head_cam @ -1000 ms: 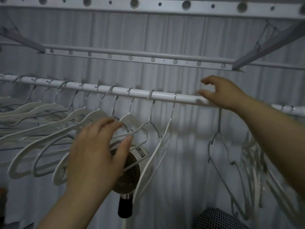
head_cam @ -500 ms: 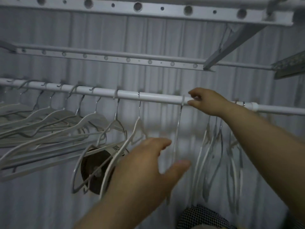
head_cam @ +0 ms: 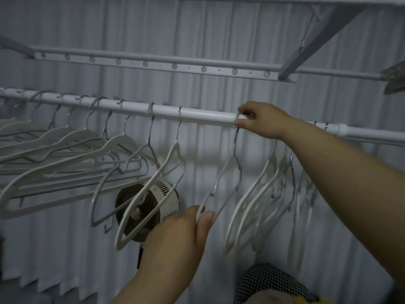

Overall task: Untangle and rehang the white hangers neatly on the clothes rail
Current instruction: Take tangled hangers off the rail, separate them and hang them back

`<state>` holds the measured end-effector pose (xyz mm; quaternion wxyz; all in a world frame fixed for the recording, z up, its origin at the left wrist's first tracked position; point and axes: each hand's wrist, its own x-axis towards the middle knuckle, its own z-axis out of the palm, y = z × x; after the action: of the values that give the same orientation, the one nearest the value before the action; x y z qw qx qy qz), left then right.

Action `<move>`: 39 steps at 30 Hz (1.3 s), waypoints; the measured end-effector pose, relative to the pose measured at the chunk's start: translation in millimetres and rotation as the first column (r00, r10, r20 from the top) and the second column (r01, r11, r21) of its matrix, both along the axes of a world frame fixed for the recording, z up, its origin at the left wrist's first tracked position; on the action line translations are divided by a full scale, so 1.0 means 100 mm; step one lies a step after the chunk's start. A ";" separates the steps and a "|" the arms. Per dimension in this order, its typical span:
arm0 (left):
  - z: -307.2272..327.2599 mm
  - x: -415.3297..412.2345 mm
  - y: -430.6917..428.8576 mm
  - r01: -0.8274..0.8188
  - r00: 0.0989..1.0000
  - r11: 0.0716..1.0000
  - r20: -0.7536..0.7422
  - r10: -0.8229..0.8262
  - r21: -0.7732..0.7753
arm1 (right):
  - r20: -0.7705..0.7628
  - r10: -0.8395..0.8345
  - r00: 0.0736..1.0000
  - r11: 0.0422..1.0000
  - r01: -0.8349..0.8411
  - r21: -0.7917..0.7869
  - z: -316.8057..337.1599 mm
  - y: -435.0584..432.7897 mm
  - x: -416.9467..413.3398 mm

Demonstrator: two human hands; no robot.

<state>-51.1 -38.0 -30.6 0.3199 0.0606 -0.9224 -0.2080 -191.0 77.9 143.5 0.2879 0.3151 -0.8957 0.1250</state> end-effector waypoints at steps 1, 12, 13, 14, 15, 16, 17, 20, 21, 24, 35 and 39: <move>0.00 0.02 -0.02 -0.014 1.000 1.000 -0.019 0.014 0.013 | -0.003 -0.003 1.000 1.000 0.003 0.001 0.01 -0.03 0.01; 0.02 0.13 -0.36 -0.039 0.991 0.998 -0.130 0.044 0.040 | 0.014 -0.015 1.000 1.000 0.014 0.009 0.02 -0.49 0.08; 0.02 0.13 -0.40 -0.042 0.992 0.999 -0.121 0.044 0.024 | 0.015 -0.018 1.000 1.000 0.018 0.006 0.02 -0.53 0.09; 0.02 0.13 -0.43 -0.045 0.993 0.999 -0.113 0.045 0.010 | 0.015 -0.024 1.000 1.000 0.024 0.005 0.01 -0.56 0.10; 0.03 0.12 -0.46 -0.045 0.993 0.999 -0.106 0.045 0.001 | 0.013 -0.030 0.999 1.000 0.030 0.004 0.01 -0.59 0.11; 0.03 0.12 -0.49 -0.040 0.994 0.999 -0.106 0.039 -0.006 | 0.009 -0.037 0.999 0.999 0.037 0.001 0.01 -0.62 0.11; 0.03 0.12 -0.52 -0.035 0.993 0.999 -0.111 0.033 -0.012 | 0.004 -0.042 0.999 0.999 0.042 -0.004 0.01 -0.65 0.11; 0.02 0.12 -0.60 -0.022 0.992 1.000 -0.126 0.022 -0.004 | -0.011 -0.070 0.997 0.998 0.070 -0.005 -0.01 -0.74 0.09; 0.01 0.11 -0.62 -0.017 0.990 1.000 -0.140 0.018 0.009 | -0.018 -0.082 0.997 0.997 0.082 0.000 -0.02 -0.76 0.08; 0.00 0.12 -0.66 0.027 0.980 0.997 -0.196 -0.013 0.068 | -0.024 -0.103 0.994 0.995 0.103 -0.006 -0.05 -0.76 0.09; 0.27 0.43 -0.47 0.007 0.927 0.997 -0.373 -0.034 -0.074 | -0.088 -0.139 0.986 0.986 0.130 -0.100 0.22 0.03 0.20; 0.35 0.45 -0.25 -0.100 0.895 0.984 -0.445 0.024 -0.147 | -0.047 -0.181 0.982 0.981 0.177 -0.082 0.19 0.48 0.05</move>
<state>-5.7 -63.0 3.9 0.5312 0.0145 -0.8373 -0.1284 -186.4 125.7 162.7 0.3340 0.2254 -0.9067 0.1244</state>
